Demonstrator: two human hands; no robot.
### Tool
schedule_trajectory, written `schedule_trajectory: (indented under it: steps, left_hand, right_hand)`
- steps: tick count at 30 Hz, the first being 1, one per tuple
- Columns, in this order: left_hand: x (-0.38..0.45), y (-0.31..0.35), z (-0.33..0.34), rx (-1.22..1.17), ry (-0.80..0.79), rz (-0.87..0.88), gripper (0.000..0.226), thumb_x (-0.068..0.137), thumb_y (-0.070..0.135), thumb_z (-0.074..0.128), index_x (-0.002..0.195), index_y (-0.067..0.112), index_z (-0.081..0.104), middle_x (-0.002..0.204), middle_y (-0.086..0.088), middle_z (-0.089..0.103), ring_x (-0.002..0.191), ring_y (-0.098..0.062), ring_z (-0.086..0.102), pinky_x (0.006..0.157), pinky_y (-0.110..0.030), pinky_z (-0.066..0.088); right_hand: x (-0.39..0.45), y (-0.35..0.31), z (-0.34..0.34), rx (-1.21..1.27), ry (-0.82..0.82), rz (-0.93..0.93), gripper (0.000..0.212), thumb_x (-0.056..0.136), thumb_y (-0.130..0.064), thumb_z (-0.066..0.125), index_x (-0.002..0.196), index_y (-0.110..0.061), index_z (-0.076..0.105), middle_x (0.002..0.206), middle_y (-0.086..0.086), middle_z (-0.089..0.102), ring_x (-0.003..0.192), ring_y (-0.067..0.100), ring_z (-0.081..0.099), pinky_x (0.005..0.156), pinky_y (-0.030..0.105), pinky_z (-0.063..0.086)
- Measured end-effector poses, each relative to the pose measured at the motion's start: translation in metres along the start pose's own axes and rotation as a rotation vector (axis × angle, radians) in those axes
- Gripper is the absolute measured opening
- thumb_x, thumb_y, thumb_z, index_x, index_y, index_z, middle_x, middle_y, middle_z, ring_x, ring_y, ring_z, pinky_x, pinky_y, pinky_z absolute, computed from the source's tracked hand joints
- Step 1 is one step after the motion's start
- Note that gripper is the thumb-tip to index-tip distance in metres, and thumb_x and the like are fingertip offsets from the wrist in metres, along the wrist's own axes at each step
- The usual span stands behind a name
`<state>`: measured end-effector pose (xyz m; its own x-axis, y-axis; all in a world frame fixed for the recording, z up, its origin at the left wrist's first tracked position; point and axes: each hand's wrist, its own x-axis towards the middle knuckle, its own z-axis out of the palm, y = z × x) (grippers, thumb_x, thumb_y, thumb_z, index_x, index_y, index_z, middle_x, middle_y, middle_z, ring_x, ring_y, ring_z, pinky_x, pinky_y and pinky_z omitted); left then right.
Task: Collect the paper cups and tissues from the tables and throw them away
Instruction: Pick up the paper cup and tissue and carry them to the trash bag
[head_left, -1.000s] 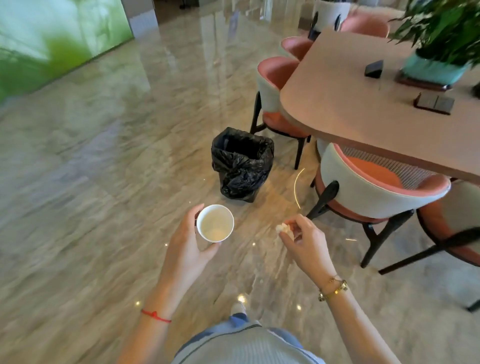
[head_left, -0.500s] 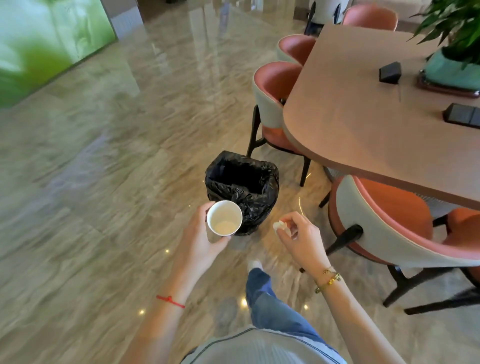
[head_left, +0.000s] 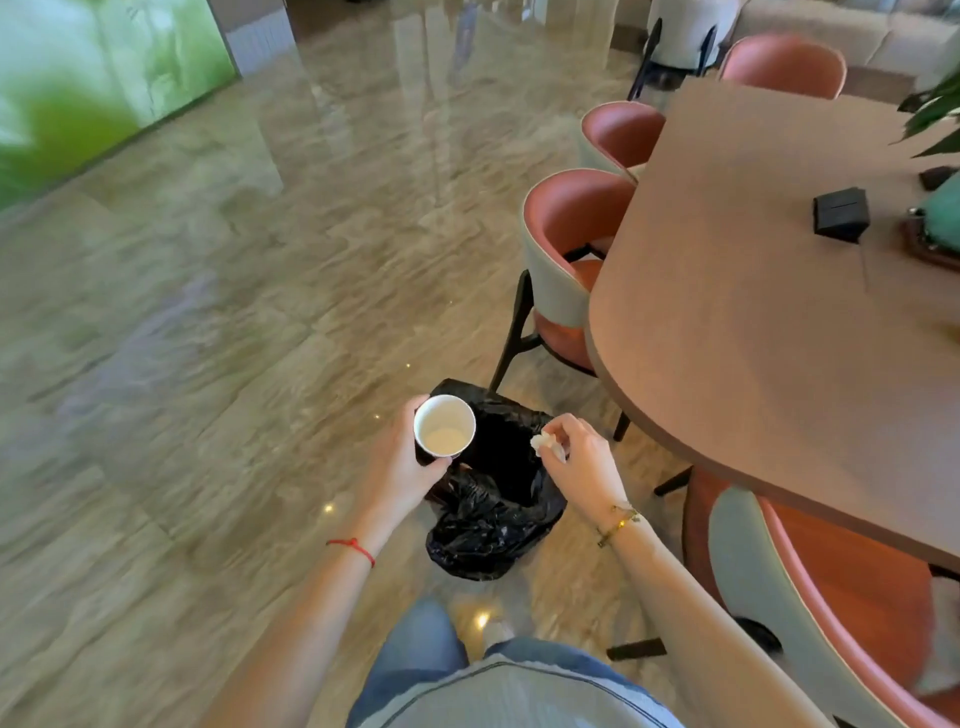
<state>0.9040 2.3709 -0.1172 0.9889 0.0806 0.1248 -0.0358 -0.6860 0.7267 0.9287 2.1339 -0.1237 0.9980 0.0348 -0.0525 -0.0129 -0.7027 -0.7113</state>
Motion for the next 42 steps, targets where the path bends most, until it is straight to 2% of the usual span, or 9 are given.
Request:
schedule_trajectory:
  steps: [5, 8, 10, 14, 16, 19, 24, 36, 42]
  left_hand:
    - [0.078, -0.025, 0.025, -0.072, -0.152, -0.053, 0.07, 0.072, 0.017, 0.083, 0.131, 0.016, 0.046, 0.129, 0.0, 0.052, 0.116, -0.02, 0.049, 0.09, -0.031, 0.041]
    - [0.117, -0.042, 0.039, -0.045, -0.262, -0.053, 0.071, 0.072, 0.016, 0.083, 0.131, 0.016, 0.045, 0.127, -0.001, 0.052, 0.113, -0.019, 0.05, 0.083, -0.022, 0.036]
    - [0.142, -0.054, 0.047, -0.024, -0.333, -0.054, 0.07, 0.07, 0.011, 0.082, 0.131, 0.013, 0.046, 0.127, -0.004, 0.054, 0.113, -0.023, 0.051, 0.078, -0.018, 0.033]
    - [0.185, -0.072, 0.054, 0.011, -0.488, -0.086, 0.075, 0.071, 0.005, 0.079, 0.136, 0.008, 0.042, 0.133, -0.009, 0.051, 0.124, -0.025, 0.048, 0.093, -0.021, 0.034]
    - [0.201, -0.078, 0.052, 0.011, -0.53, -0.07, 0.072, 0.074, 0.005, 0.077, 0.137, 0.008, 0.042, 0.133, -0.007, 0.051, 0.122, -0.021, 0.048, 0.092, -0.011, 0.03]
    - [0.221, -0.084, 0.044, 0.016, -0.56, 0.01, 0.065, 0.08, 0.013, 0.074, 0.137, 0.016, 0.043, 0.13, 0.004, 0.051, 0.116, -0.006, 0.045, 0.086, -0.004, 0.029]
    - [0.247, -0.083, 0.029, 0.088, -0.634, 0.199, 0.05, 0.085, 0.021, 0.069, 0.131, 0.024, 0.049, 0.127, 0.009, 0.056, 0.114, -0.01, 0.053, 0.088, -0.017, 0.039]
    - [0.273, -0.051, 0.001, 0.133, -0.71, 0.468, 0.038, 0.091, 0.023, 0.063, 0.129, 0.022, 0.057, 0.13, 0.015, 0.052, 0.11, 0.004, 0.046, 0.088, -0.006, 0.031]
    - [0.273, -0.019, 0.014, 0.138, -0.788, 0.611, 0.038, 0.091, 0.022, 0.063, 0.129, 0.021, 0.057, 0.129, 0.01, 0.054, 0.117, -0.007, 0.05, 0.093, -0.016, 0.036]
  right_hand:
    - [0.069, 0.005, 0.026, -0.022, -0.029, 0.107, 0.014, 0.091, -0.031, 0.055, 0.098, -0.018, 0.057, 0.098, -0.003, 0.056, 0.081, 0.013, 0.055, 0.067, 0.023, 0.041]
    - [0.102, 0.009, 0.047, 0.003, -0.019, 0.206, 0.013, 0.089, -0.03, 0.056, 0.096, -0.019, 0.056, 0.097, -0.002, 0.056, 0.085, 0.016, 0.056, 0.07, 0.026, 0.044]
    - [0.118, 0.011, 0.061, -0.008, -0.045, 0.278, 0.019, 0.089, -0.025, 0.058, 0.106, -0.017, 0.057, 0.102, -0.001, 0.057, 0.094, 0.02, 0.057, 0.079, 0.03, 0.049]
    - [0.141, 0.011, 0.075, -0.026, -0.056, 0.38, 0.033, 0.091, -0.023, 0.059, 0.122, -0.015, 0.054, 0.12, 0.003, 0.056, 0.106, 0.021, 0.056, 0.088, 0.033, 0.05]
    - [0.148, 0.008, 0.076, -0.022, -0.026, 0.394, 0.033, 0.092, -0.024, 0.058, 0.123, -0.017, 0.053, 0.121, 0.003, 0.055, 0.109, 0.02, 0.055, 0.09, 0.032, 0.049]
    - [0.148, 0.0, 0.073, -0.033, 0.031, 0.405, 0.034, 0.092, -0.026, 0.057, 0.126, -0.02, 0.052, 0.122, 0.0, 0.056, 0.115, 0.018, 0.05, 0.092, 0.029, 0.045]
    - [0.134, -0.016, 0.062, -0.084, 0.147, 0.396, 0.035, 0.093, -0.029, 0.056, 0.127, -0.024, 0.051, 0.125, -0.004, 0.054, 0.121, 0.016, 0.042, 0.096, 0.028, 0.04]
    - [0.087, -0.05, 0.048, -0.099, 0.388, 0.487, 0.034, 0.092, -0.029, 0.058, 0.126, -0.026, 0.053, 0.126, -0.008, 0.055, 0.12, 0.014, 0.04, 0.101, 0.03, 0.04]
    - [0.044, -0.062, 0.039, -0.078, 0.52, 0.58, 0.033, 0.091, -0.025, 0.06, 0.124, -0.024, 0.055, 0.124, -0.007, 0.056, 0.119, 0.014, 0.042, 0.101, 0.029, 0.039]
